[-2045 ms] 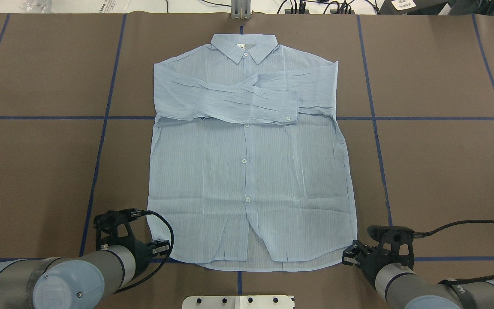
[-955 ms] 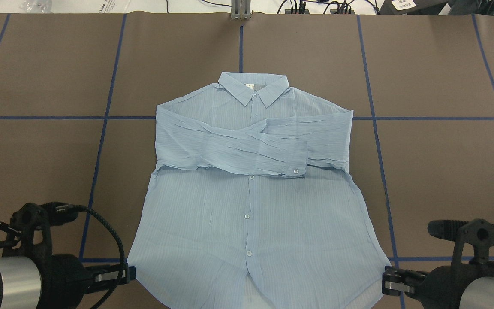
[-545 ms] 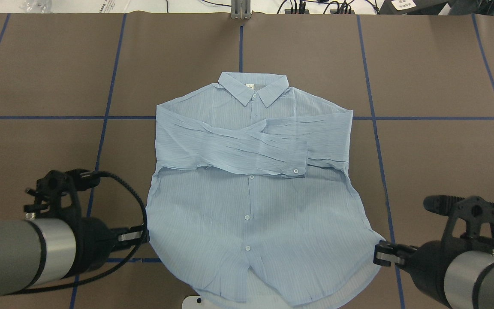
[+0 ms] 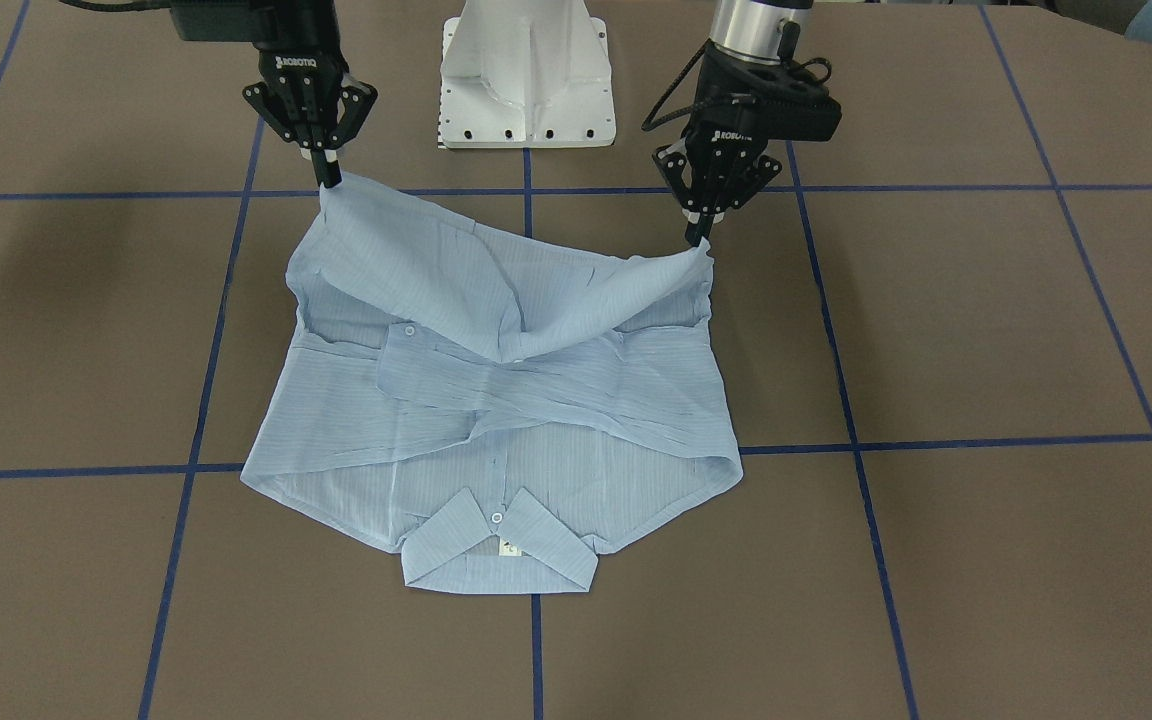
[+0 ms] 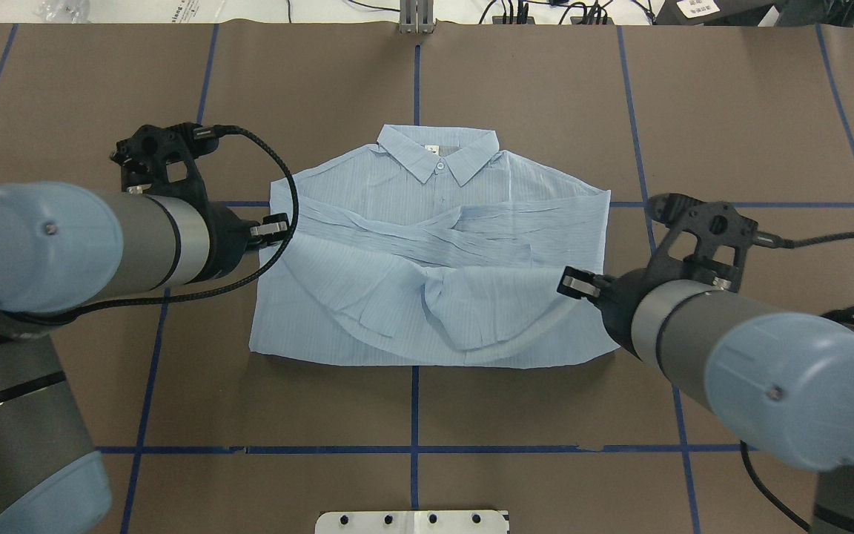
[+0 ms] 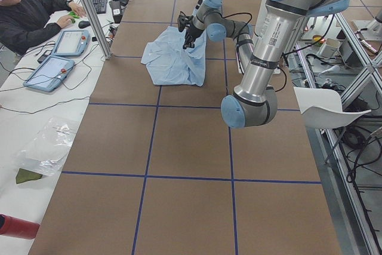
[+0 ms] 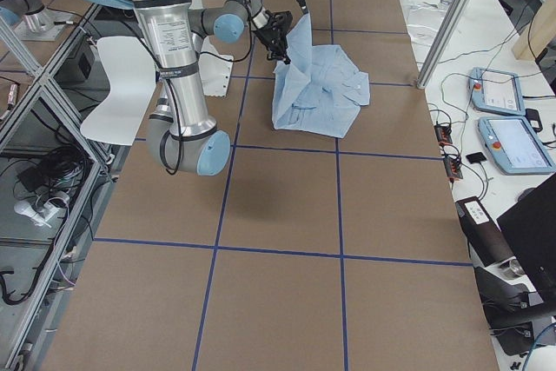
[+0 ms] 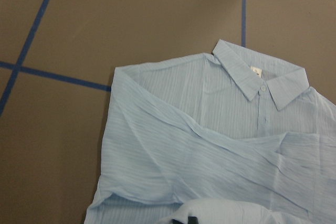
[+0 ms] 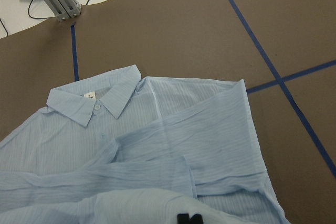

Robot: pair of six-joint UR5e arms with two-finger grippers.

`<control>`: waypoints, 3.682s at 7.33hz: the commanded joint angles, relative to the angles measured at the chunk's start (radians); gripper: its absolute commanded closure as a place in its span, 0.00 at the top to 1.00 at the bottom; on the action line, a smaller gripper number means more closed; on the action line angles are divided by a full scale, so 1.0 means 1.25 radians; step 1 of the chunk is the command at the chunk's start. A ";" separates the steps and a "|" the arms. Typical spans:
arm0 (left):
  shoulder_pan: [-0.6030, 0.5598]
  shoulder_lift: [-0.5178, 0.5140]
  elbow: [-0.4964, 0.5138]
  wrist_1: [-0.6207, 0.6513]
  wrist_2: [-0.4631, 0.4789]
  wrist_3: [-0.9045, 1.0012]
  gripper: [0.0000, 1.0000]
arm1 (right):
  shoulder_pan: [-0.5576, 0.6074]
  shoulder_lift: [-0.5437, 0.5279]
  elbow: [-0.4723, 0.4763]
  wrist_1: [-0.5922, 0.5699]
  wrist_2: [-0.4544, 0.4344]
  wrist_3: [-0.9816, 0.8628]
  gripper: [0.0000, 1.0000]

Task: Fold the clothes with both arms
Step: 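Lay the hem down just below the collar with both grippers, then open both grippers and hold them above the folded edge, then move the left gripper down to the folded shirt's side edge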

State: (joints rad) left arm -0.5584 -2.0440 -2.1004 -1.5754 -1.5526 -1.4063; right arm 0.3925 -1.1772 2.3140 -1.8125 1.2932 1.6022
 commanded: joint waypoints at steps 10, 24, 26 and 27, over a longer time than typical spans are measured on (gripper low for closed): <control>-0.071 -0.073 0.564 -0.494 0.022 0.263 0.00 | 0.223 0.040 -0.537 0.421 0.146 -0.259 0.00; -0.126 -0.071 0.566 -0.540 -0.044 0.270 0.00 | 0.266 0.037 -0.555 0.439 0.202 -0.302 0.21; -0.128 -0.071 0.567 -0.539 -0.045 0.270 0.00 | 0.268 0.037 -0.555 0.439 0.202 -0.301 0.21; -0.128 -0.065 0.567 -0.540 -0.043 0.270 0.17 | 0.268 0.037 -0.555 0.439 0.202 -0.307 0.45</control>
State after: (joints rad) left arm -0.7173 -2.1308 -1.3921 -2.2497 -1.6082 -1.0692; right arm 0.7265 -1.1306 1.6198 -1.2640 1.5462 1.2236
